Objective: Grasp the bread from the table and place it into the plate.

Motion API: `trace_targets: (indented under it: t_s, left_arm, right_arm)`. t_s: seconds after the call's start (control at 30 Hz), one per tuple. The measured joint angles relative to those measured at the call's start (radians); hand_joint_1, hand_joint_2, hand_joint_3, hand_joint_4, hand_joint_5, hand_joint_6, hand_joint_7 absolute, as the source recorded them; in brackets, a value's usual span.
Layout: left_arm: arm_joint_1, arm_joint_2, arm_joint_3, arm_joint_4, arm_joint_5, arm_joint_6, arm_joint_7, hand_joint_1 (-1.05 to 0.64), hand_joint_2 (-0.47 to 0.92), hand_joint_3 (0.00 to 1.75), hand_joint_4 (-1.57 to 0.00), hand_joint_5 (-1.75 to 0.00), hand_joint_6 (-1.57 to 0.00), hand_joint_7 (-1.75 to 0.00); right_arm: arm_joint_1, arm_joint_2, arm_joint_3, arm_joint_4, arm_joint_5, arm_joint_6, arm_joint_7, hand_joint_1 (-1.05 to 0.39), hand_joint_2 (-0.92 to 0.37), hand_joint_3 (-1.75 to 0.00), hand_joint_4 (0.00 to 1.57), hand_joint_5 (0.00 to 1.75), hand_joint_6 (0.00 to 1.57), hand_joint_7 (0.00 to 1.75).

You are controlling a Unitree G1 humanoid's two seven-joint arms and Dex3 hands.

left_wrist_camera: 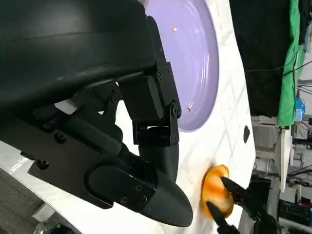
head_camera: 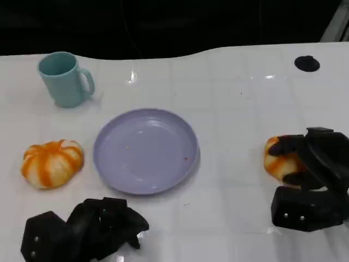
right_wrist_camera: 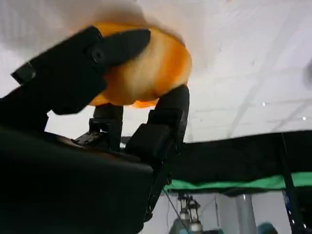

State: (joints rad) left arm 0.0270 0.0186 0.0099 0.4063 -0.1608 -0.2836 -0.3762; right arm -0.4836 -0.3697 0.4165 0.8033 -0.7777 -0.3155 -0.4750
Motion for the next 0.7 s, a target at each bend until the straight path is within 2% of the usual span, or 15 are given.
trace_targets:
  t_s: [0.13,0.37,0.5,0.7]
  left_arm:
    - [0.000,0.000,0.000,0.000,0.001,0.001,0.001,-1.04,0.83,0.00,-0.89,-1.50,-1.38,-0.60]
    - [0.001,0.000,-0.005,-0.006,0.004,0.006,0.013,-1.05,0.83,0.00,-0.90,-1.50,-1.38,-0.61]
    - [0.001,0.000,-0.006,-0.006,0.003,0.006,0.013,-1.05,0.83,0.00,-0.90,-1.50,-1.39,-0.61]
    - [0.001,0.000,-0.006,-0.006,0.003,0.006,0.013,-1.05,0.84,0.00,-0.90,-1.50,-1.38,-0.60]
  right_arm:
    - [-0.010,0.006,0.014,0.030,-0.016,-0.015,-0.074,0.02,-0.35,-1.00,0.90,1.75,0.85,1.50]
    - [-0.009,0.020,0.016,0.044,-0.015,-0.075,-0.194,0.06,-0.28,-1.23,0.96,1.75,0.89,1.52]
    - [-0.008,0.026,0.016,0.028,-0.013,-0.108,-0.228,0.09,-0.21,-1.34,1.01,1.75,0.90,1.55]
    - [0.004,0.052,0.009,-0.039,0.013,-0.166,-0.233,0.10,-0.17,-1.45,1.02,1.75,0.87,1.62]
